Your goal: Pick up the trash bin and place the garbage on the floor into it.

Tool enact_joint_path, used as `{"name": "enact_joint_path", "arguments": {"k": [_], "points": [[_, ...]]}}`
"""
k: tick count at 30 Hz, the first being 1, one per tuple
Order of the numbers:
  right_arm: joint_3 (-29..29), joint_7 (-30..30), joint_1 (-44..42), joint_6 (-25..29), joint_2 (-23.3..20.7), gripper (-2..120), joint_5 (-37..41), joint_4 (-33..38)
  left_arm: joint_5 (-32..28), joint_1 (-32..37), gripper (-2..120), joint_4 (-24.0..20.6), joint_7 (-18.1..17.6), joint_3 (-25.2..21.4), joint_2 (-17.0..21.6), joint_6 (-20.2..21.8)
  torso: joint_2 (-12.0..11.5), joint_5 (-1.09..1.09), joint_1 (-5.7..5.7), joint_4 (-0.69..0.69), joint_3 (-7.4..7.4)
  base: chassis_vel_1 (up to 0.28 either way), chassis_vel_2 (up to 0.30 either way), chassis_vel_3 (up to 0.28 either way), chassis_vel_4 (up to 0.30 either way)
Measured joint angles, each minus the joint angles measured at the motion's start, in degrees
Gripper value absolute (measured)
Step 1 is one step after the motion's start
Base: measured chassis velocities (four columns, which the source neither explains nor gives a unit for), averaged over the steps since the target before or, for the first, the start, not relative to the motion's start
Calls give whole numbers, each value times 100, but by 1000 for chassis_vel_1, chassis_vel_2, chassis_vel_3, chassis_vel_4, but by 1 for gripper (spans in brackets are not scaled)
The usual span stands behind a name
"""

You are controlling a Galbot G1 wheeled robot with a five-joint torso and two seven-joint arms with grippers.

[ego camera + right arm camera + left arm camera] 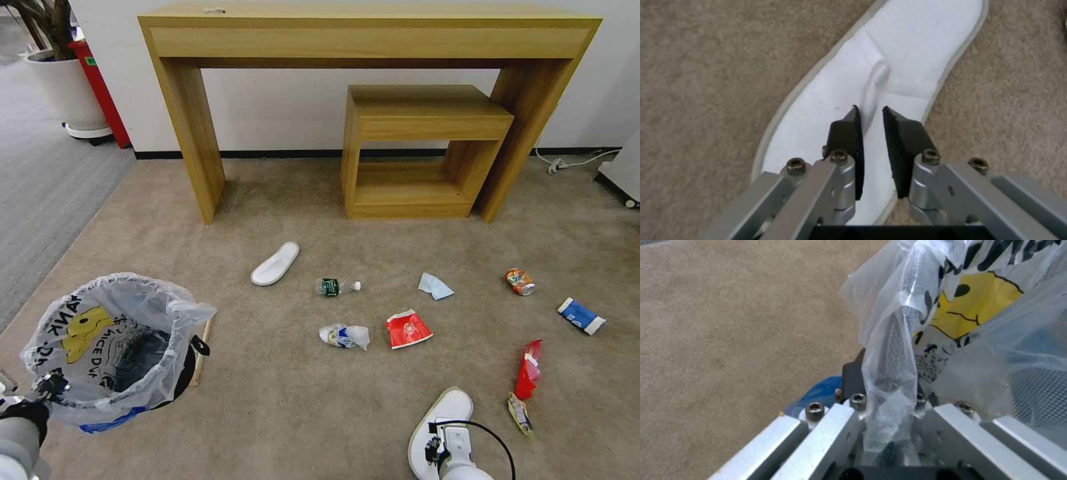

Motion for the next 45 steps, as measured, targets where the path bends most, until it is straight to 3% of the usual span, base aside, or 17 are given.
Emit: {"name": "enact_joint_path", "arguments": {"k": [14,31,37,45], "points": [[63,-129,39,84,-108,14,-8,-106,151,-13,0,-63,1,153,-88,0,0,0,0,0,0,0,0,0,0],[-50,-278,186,136,184,14,-86,-408,148,10,0,-94,1,129,-73,0,0,0,0,0,0,0,0,0,0],[-106,-298,209,192,239,0,-95,-505,146,-12,0,-83,0,137,-72,0,0,0,0,0,0,0,0,0,0],[-90,-291,242,227,233,0,-153,-559,145,-21,0,-65,0,173,-63,0,0,0,0,0,0,0,0,0,0]]}}
